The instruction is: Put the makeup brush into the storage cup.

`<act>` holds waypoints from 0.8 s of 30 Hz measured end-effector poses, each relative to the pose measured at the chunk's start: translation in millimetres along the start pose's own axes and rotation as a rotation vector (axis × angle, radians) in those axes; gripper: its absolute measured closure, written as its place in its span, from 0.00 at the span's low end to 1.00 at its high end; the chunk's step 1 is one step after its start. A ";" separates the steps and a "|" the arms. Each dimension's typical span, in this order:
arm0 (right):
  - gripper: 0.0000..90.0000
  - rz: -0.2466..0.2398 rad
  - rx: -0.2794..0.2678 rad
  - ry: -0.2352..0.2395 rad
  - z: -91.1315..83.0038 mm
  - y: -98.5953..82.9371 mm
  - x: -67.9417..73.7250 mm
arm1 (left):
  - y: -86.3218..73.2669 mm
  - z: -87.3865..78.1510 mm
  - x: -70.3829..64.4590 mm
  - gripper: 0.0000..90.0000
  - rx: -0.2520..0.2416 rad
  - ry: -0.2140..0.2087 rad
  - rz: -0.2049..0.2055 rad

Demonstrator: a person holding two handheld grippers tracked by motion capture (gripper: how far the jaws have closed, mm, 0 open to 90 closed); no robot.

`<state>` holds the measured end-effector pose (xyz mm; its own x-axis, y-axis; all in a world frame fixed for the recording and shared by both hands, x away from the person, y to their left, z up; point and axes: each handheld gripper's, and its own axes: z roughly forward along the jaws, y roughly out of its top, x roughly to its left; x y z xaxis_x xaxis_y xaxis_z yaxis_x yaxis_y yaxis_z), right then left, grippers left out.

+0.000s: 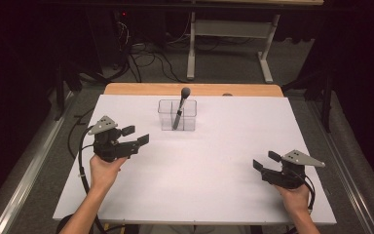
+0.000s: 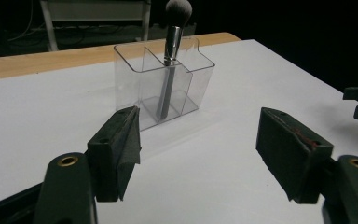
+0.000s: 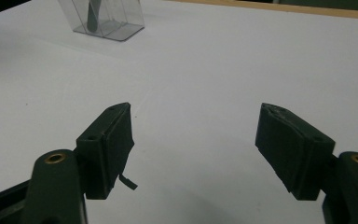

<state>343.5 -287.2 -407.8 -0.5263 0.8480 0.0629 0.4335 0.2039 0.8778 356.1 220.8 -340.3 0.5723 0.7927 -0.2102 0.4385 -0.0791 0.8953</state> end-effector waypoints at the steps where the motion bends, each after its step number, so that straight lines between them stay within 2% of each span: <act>1: 0.32 -0.001 0.000 0.000 0.0 0.0 0.0 | -0.9 0.5 0.4 0.34 0.004 0.002 0.002; 10: 0.32 0.005 0.000 0.001 -0.2 -0.1 -0.1 | -9.7 6.3 3.3 0.35 0.020 0.013 -0.015; 24: 0.32 0.005 -0.001 0.000 -0.2 0.0 0.1 | -18.6 12.1 4.8 0.35 0.035 0.032 -0.016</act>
<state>343.3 -287.2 -407.7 -0.5244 0.8488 0.0677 0.4356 0.1992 0.8778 359.1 218.7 -362.6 0.5428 0.8130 -0.2107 0.4716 -0.0874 0.8775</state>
